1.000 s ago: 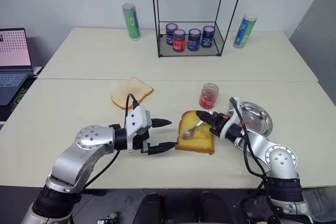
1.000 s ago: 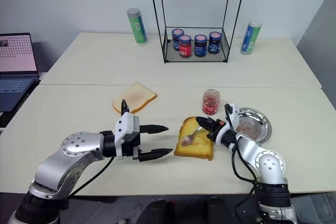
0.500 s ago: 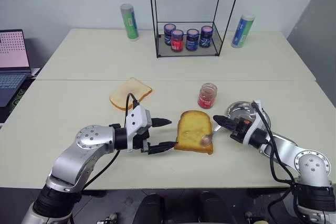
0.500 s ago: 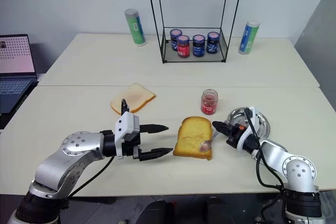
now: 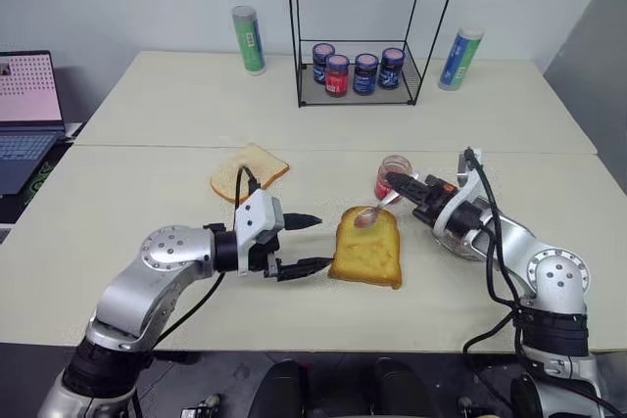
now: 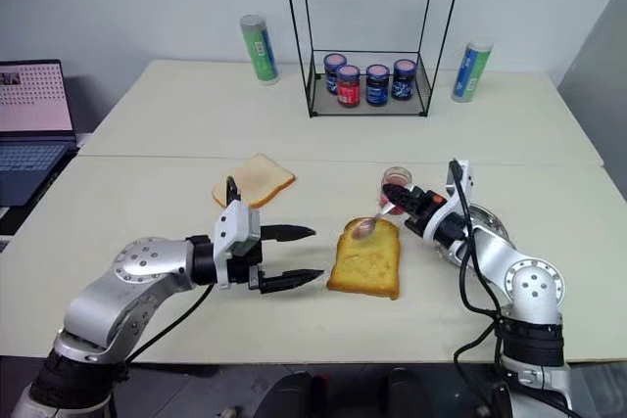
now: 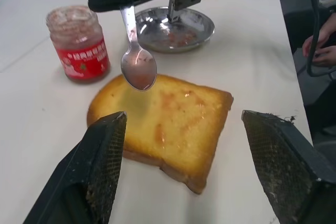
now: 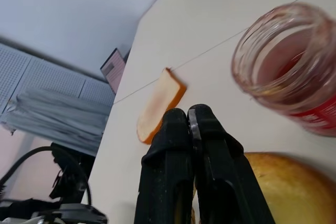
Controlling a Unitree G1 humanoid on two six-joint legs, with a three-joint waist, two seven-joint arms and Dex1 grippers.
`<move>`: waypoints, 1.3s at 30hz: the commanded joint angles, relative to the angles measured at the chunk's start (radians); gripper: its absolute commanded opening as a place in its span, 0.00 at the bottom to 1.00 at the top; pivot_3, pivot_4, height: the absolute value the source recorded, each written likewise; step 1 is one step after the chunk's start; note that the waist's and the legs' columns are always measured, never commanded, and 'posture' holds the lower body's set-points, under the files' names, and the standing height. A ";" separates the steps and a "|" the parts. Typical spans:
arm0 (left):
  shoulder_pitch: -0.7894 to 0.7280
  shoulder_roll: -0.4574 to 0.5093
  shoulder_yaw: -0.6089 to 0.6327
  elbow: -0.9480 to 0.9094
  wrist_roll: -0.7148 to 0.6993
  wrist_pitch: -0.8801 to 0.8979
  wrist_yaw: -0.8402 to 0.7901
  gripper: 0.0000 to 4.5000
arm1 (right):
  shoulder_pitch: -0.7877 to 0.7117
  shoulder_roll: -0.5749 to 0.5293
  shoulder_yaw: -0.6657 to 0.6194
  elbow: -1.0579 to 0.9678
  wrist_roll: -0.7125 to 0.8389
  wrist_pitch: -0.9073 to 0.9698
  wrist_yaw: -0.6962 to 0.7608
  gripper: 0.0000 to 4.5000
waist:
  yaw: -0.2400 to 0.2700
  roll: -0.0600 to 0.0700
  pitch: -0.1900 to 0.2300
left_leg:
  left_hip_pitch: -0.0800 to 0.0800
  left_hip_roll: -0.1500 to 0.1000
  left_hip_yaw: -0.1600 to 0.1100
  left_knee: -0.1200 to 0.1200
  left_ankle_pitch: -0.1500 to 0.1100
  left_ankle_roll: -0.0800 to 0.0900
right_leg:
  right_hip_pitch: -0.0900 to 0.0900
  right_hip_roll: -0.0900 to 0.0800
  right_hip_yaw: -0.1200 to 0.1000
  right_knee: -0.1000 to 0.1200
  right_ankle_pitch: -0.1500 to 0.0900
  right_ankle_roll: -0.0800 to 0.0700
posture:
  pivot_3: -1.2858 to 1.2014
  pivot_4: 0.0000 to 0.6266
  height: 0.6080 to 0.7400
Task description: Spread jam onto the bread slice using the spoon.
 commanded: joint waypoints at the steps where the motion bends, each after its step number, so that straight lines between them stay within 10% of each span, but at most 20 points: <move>1: -0.113 -0.010 0.000 -0.042 -0.055 0.049 -0.005 0.81 | 0.001 -0.079 -0.100 -0.066 0.067 -0.021 -0.014 0.01 | 0.005 0.000 0.000 | 0.000 0.000 0.000 0.000 0.000 0.000 | 0.000 0.000 0.000 0.000 0.000 0.000 | 0.52 0.24 1.00; 10: -0.329 -0.184 -0.255 0.151 0.100 -0.036 -0.029 0.81 | 0.139 -0.275 -0.271 -0.028 -0.066 -0.079 0.075 0.01 | 0.009 0.001 0.000 | 0.000 0.000 0.001 0.000 0.000 0.000 | 0.000 0.002 0.001 -0.001 0.000 0.000 | 0.52 0.24 1.00; 27: -0.341 -0.375 -0.334 0.306 0.202 -0.133 -0.012 0.81 | 0.157 -0.265 -0.245 0.300 -0.391 -0.155 0.368 0.01 | 0.004 0.003 -0.002 | 0.001 0.002 0.002 0.001 0.000 0.000 | 0.001 0.009 0.004 0.000 0.000 0.000 | 0.52 0.24 1.00; 39: -0.330 -0.379 -0.320 0.308 0.216 -0.130 -0.009 0.81 | 0.072 -0.240 -0.312 0.418 -0.431 -0.149 0.393 0.61 | 0.007 0.004 -0.002 | 0.001 0.001 0.002 0.001 0.000 0.000 | 0.001 0.008 0.004 0.000 0.000 0.000 | 0.52 0.24 1.00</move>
